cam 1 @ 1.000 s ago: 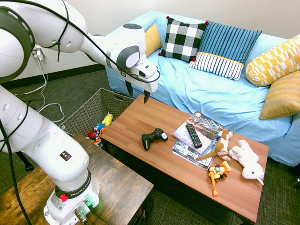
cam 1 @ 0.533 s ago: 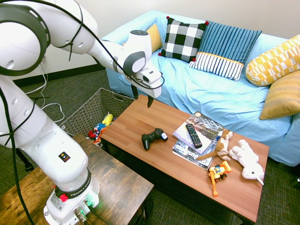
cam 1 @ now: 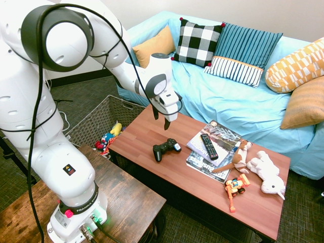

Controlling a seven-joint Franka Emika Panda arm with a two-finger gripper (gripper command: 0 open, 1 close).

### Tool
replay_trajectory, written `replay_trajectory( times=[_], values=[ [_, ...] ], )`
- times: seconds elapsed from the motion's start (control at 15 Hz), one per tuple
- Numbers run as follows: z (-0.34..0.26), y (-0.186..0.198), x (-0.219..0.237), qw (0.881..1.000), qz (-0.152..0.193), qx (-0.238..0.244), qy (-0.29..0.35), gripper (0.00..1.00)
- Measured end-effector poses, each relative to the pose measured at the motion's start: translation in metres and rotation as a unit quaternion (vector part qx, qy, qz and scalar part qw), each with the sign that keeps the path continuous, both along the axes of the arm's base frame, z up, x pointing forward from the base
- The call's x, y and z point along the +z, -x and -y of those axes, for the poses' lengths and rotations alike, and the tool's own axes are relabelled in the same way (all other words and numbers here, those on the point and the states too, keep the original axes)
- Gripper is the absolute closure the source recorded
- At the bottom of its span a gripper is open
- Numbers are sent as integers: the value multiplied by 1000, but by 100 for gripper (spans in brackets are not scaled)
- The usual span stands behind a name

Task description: Put the gamepad in the basket

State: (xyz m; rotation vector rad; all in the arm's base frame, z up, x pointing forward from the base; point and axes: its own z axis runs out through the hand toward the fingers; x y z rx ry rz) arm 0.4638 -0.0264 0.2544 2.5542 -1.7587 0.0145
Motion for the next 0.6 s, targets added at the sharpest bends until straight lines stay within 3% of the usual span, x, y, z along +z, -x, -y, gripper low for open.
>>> replay_trajectory(
  times=[0.6],
  values=[
    [23,2,-107,998,-34,-50,-17,0]
  ],
)
